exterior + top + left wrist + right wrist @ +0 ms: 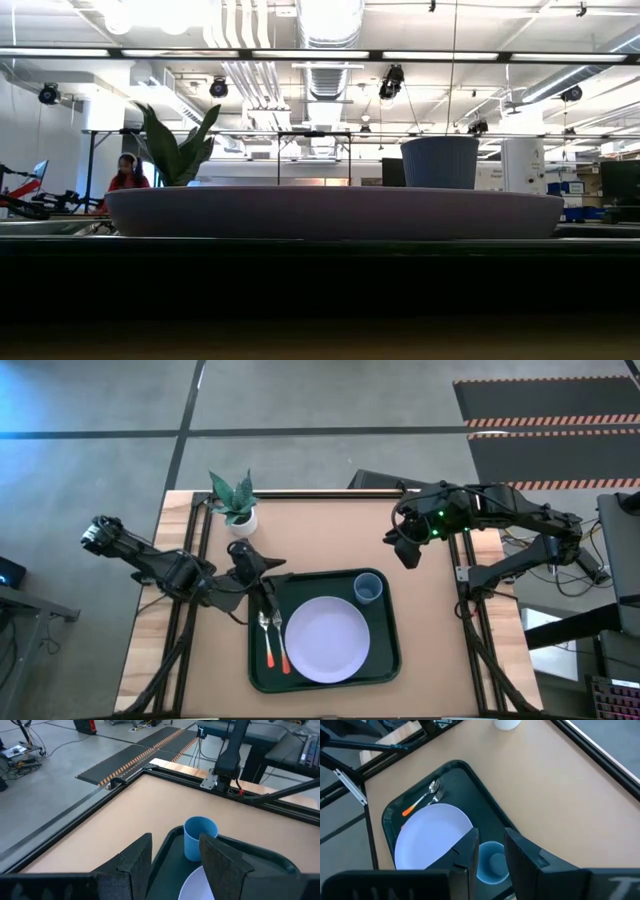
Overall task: Pick and place plate/cup/fork/spoon on tray
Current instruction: Adjust the dark green tray
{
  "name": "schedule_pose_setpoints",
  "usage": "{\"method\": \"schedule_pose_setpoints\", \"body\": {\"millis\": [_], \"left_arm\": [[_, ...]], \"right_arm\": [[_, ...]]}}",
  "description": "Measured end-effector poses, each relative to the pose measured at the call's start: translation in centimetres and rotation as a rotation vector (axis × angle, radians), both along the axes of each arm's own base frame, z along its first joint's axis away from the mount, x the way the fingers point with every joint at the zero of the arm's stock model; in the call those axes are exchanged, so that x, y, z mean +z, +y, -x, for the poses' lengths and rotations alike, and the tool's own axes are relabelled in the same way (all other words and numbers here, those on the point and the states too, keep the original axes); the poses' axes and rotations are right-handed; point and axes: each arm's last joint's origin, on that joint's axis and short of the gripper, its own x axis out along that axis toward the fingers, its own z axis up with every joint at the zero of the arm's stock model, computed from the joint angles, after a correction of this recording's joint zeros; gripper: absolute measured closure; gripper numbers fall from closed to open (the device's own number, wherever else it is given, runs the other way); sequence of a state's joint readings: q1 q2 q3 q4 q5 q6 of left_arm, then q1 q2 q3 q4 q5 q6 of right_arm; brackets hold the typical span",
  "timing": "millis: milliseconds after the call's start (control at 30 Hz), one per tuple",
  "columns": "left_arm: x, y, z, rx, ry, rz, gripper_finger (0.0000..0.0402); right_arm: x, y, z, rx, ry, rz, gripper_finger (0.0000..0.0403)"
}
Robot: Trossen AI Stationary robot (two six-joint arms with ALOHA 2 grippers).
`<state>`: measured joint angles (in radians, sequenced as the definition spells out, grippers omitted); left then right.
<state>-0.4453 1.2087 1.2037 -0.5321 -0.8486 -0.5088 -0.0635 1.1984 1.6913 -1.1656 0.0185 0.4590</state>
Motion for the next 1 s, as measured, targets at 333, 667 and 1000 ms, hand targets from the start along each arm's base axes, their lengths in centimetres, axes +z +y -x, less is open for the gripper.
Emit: {"method": "schedule_pose_setpoints", "body": {"millis": [333,667,1000], "left_arm": [[-1.8,1.0,0.4,0.004,0.156,0.009,0.0253],[-9.0,2.1,3.0,0.096,0.556,0.211,0.0253],[-18.5,3.2,4.1,0.224,0.625,0.314,0.0253]], "right_arm": [[-0.1,0.0,0.1,0.000,0.014,-0.001,0.0323],[-0.1,0.0,0.2,-0.001,0.018,-0.002,0.0323],[-0.1,0.0,0.2,-0.003,0.025,-0.004,0.0323]]}}
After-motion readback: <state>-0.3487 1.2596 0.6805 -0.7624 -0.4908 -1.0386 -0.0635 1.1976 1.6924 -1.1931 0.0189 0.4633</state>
